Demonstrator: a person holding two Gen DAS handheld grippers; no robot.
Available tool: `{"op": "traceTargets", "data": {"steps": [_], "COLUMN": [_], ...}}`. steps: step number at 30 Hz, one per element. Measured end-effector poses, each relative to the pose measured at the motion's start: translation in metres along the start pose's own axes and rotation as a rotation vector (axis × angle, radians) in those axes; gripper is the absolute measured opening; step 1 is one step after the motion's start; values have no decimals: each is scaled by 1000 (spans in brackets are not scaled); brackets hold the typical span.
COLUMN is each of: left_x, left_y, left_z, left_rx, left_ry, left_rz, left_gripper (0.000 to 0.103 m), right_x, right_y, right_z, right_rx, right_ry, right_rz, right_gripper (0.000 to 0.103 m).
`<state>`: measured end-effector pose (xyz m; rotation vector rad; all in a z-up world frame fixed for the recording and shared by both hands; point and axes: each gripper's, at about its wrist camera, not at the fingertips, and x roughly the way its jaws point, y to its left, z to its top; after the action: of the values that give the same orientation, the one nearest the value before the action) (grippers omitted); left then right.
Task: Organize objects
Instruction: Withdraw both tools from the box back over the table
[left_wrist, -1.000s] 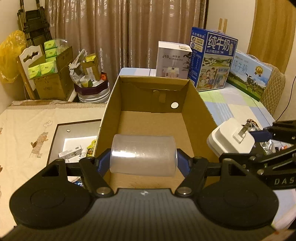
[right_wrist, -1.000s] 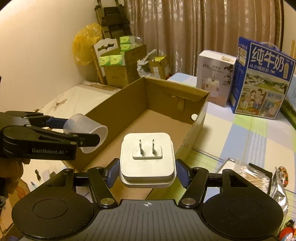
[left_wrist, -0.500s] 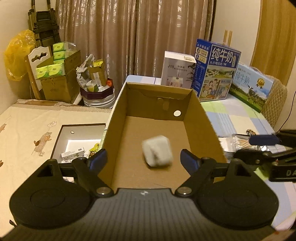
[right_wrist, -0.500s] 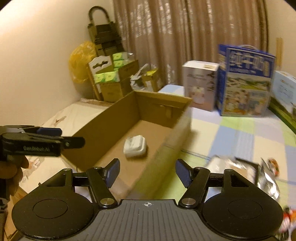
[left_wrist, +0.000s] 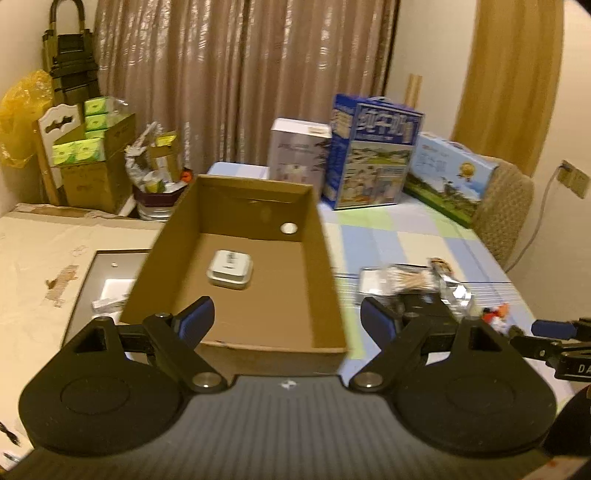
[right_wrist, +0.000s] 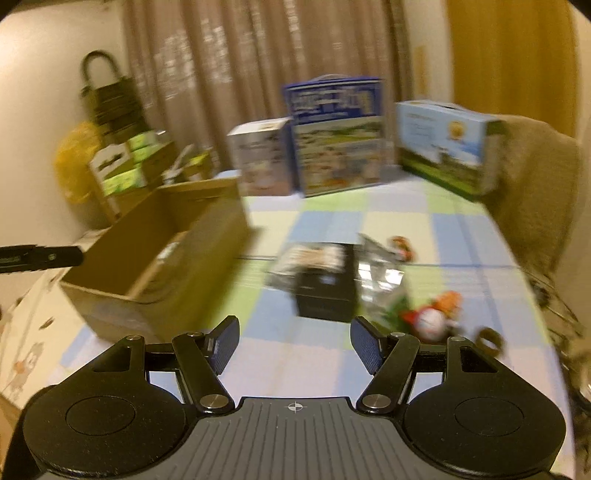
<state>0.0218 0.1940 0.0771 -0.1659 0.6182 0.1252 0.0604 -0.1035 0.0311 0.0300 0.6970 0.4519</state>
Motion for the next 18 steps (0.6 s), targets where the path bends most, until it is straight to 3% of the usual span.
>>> {"op": "traceTargets", "data": {"steps": [7, 18], "left_x": [-3, 9], "left_y": [-48, -100], "left_z": [-7, -23], "left_rx": [36, 93], "left_ry": [19, 73], "left_rz": [-78, -146], "left_gripper": [85, 87], "right_x": [-36, -56], "right_y": [-44, -82], "right_z": [-16, -31], "right_rx": [82, 150], "right_ry": [-32, -41], "right_rz": [-85, -140], "right_gripper": [64, 64]}}
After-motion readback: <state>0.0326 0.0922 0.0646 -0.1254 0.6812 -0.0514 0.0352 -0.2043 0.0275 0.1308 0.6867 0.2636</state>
